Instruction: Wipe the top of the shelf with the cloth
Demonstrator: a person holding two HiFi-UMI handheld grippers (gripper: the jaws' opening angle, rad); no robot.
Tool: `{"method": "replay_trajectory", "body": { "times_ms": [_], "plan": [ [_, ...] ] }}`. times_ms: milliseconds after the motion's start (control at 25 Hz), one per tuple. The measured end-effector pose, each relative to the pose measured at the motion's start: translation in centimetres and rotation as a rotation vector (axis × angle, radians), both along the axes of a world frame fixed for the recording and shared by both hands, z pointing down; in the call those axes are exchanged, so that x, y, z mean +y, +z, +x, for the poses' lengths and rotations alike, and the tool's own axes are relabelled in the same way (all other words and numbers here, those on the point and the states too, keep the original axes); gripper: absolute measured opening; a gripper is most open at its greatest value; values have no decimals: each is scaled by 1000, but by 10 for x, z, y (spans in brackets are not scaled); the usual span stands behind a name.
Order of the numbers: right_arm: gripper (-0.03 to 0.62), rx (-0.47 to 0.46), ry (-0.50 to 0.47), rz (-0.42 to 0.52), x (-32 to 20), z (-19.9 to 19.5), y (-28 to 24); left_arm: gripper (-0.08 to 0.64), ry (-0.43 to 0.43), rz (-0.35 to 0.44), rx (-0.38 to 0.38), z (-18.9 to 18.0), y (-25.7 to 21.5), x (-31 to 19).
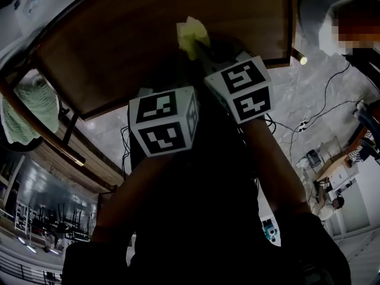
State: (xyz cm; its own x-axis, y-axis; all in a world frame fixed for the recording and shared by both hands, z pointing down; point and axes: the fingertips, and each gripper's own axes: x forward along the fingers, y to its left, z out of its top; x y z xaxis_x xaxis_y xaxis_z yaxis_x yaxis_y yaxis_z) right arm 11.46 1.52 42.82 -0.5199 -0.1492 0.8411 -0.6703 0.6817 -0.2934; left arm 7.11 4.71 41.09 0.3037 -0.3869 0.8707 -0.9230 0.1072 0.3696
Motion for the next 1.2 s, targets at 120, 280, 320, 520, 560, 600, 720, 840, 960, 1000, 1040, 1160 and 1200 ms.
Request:
{"method": "replay_trajectory", "body": {
  "times_ms": [120, 280, 320, 520, 560, 600, 720, 840, 960, 1000, 1040, 1160, 1200],
  "plan": [
    [41, 29, 46, 21, -13, 33, -1, 11, 37, 15, 11, 27, 0, -10],
    [41, 54, 97, 42, -26, 68, -5, 11, 73, 28, 24, 54, -1, -19],
    [41, 62, 101, 49, -29, 76, -6, 11, 79, 31, 26, 60, -2, -21],
    [41, 164, 123, 105, -50, 130, -14, 11, 96, 38, 38, 92, -6, -31],
    [41, 199, 119, 122, -53, 138, -15, 11, 100, 38, 39, 95, -5, -31],
    [41, 232, 110, 136, -55, 143, -15, 11, 103, 37, 39, 96, -4, -32],
    [41, 314, 69, 161, -61, 151, -15, 11, 104, 39, 37, 95, -4, -34],
    [41, 380, 38, 170, -64, 156, -15, 11, 98, 49, 34, 87, -6, -35],
    [41, 430, 9, 165, -64, 156, -14, 11, 81, 52, 29, 71, -6, -31],
    [41, 440, 3, 166, -63, 157, -15, 11, 73, 50, 28, 66, -8, -28],
    [41, 442, 1, 177, -63, 156, -18, 11, 64, 50, 27, 62, -11, -25],
    [41, 365, 2, 232, -66, 135, -31, 11, 33, 59, 30, 42, -18, -16],
    [41, 314, 1, 231, -62, 117, -35, 11, 24, 57, 30, 31, -20, -10]
  ]
}}
